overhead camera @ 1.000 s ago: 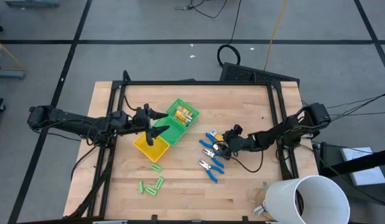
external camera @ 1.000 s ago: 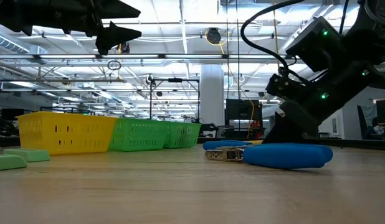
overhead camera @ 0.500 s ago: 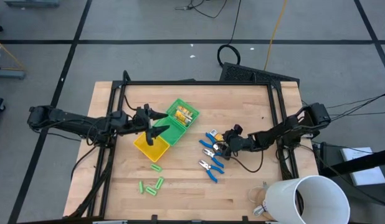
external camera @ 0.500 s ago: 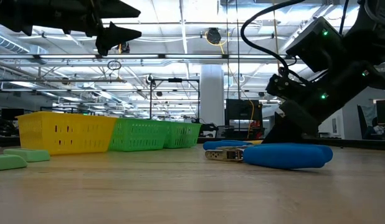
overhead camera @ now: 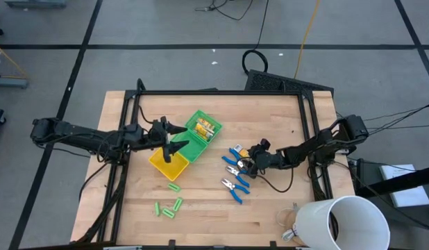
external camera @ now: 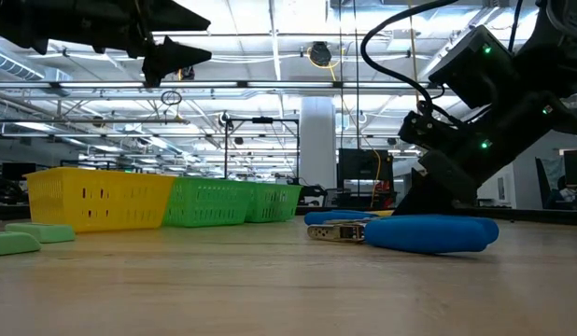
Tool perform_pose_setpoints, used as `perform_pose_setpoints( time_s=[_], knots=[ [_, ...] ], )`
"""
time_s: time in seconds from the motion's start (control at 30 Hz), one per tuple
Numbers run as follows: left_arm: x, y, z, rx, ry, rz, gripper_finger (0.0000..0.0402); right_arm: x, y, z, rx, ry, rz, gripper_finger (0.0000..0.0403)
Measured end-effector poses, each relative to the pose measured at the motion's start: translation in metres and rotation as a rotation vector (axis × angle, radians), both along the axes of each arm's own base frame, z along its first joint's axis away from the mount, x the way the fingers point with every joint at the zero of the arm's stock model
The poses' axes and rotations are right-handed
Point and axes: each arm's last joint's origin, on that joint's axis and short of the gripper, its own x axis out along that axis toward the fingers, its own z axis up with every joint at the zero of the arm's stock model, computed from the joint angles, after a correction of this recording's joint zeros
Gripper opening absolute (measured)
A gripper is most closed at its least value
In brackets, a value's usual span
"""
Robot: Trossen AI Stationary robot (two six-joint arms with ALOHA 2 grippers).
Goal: Pick & Place School Supplies
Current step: Put the crayon box into the top green bin
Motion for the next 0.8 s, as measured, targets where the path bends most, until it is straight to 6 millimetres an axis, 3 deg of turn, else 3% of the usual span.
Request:
perform_pose_setpoints(
  time_s=[0.33, 0.8],
  knots=[
    [0.0, 0.0, -0.0002, -0.015, 0.001, 0.0, 0.0286, 0.0, 0.0, 0.0, -0.004, 0.002, 0.002, 0.0243],
    [0.0, 0.0, -0.0009, 0.006, 0.012, 0.0, 0.0264, 0.0003, -0.0001, 0.0003, -0.022, 0.008, 0.021, 0.0172]
  ],
)
